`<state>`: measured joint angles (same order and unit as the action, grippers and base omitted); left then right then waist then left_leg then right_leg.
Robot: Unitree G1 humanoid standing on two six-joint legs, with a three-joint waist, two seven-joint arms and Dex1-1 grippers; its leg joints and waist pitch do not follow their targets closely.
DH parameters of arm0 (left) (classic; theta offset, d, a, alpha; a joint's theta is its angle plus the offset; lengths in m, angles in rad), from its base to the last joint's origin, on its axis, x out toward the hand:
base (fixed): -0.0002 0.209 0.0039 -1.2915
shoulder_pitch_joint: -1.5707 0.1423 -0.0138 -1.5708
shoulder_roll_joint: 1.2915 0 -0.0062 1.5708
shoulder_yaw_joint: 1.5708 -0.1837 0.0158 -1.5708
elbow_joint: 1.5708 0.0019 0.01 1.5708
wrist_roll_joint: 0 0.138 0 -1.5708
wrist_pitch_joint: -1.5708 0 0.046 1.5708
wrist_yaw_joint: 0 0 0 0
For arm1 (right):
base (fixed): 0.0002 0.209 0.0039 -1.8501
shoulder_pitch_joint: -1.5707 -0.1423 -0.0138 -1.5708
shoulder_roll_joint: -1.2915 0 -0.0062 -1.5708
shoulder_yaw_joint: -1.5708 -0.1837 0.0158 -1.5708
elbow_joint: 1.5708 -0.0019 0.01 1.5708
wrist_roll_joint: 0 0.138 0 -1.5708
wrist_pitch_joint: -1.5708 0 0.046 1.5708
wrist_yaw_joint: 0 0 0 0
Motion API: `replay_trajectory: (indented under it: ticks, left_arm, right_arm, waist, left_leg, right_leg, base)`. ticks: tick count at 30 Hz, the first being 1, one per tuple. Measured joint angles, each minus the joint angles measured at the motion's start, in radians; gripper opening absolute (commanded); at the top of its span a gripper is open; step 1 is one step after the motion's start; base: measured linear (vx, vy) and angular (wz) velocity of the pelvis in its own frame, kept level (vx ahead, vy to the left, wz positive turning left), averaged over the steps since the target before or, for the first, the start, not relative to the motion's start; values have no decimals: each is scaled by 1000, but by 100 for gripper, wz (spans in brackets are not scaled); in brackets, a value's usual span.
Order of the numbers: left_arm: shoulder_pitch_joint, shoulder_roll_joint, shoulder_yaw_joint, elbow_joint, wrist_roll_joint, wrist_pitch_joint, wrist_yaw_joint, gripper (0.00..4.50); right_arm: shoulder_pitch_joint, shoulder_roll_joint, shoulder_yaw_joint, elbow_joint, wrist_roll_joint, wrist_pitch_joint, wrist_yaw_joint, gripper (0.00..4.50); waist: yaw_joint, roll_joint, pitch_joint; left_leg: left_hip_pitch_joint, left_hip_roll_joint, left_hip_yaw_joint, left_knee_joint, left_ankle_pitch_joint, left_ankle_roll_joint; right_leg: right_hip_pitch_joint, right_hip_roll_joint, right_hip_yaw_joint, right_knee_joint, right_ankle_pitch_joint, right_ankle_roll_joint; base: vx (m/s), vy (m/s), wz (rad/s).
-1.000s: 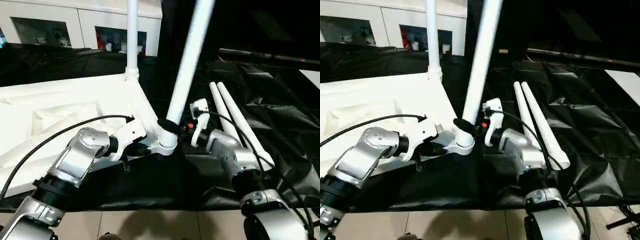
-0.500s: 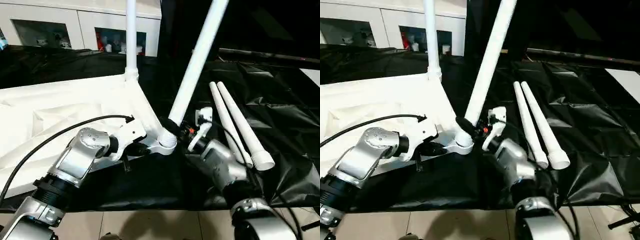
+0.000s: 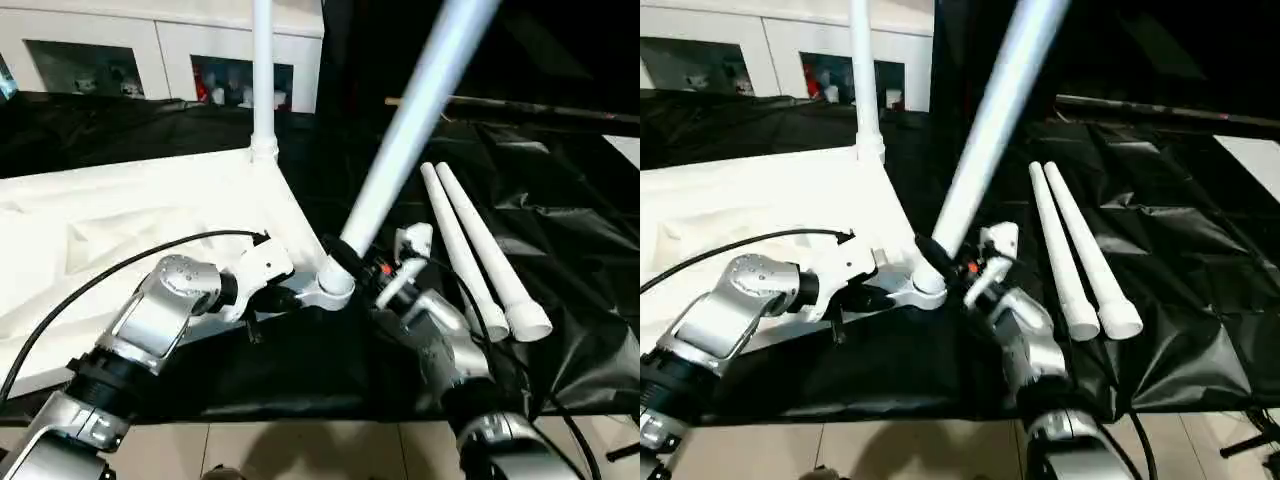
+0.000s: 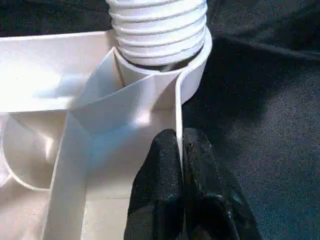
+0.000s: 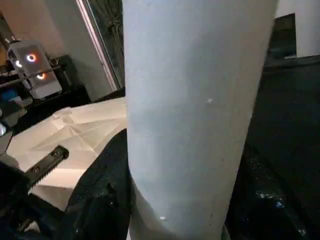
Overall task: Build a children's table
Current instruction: Insert table leg to table base
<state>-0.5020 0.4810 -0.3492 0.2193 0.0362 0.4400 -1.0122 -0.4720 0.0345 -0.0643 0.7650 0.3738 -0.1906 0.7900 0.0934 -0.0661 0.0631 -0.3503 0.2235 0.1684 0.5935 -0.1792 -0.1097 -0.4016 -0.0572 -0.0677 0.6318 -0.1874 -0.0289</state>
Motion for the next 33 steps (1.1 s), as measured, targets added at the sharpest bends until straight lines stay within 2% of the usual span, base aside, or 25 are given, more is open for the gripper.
replay_trajectory:
  ticks: [5,13,18,24,28,33]
  left_arm:
    - [0,-5,-4,4,0,-14,1,0]
    - [-10,-12,-13,24,-1,-33,1,0]
    - [-11,-13,-15,32,0,-50,2,0]
    - [-11,-13,-22,35,6,-65,9,0]
    - [-11,-16,-23,35,9,-65,10,0]
    - [-10,-16,-25,39,15,-77,10,0]
  right_arm:
    - [37,-12,14,-50,-2,-5,1,191]
    - [51,-55,52,-107,-35,25,0,191]
    - [73,-109,110,-177,-96,25,8,191]
    - [80,-152,147,-231,-137,41,20,191]
    - [76,-168,157,-251,-140,78,28,191]
    - [30,-189,171,-241,-141,153,48,191]
  waist:
    - [6,1,1]
    - [15,1,1]
    - [17,0,0]
    - [16,-7,-2]
    - [17,-9,-3]
    - [15,-13,-4]
  left_leg:
    - [0,0,1,-1,0,0]
    - [-1,0,1,-2,0,0]
    - [0,0,1,-2,0,0]
    - [0,0,2,-2,0,0]
    - [0,0,3,-2,0,0]
    - [0,0,3,-2,0,0]
  right_leg:
    - [0,0,0,-1,0,0]
    - [0,0,0,-1,-1,1]
    - [0,0,0,-2,-2,3]
    - [0,0,1,-2,-5,8]
    - [0,0,1,-2,-5,9]
    - [1,-1,1,-1,-6,10]
  base:
    - [0,0,0]
    - [0,0,0]
    - [0,0,0]
    - [0,0,0]
    - [0,0,0]
    - [0,0,0]
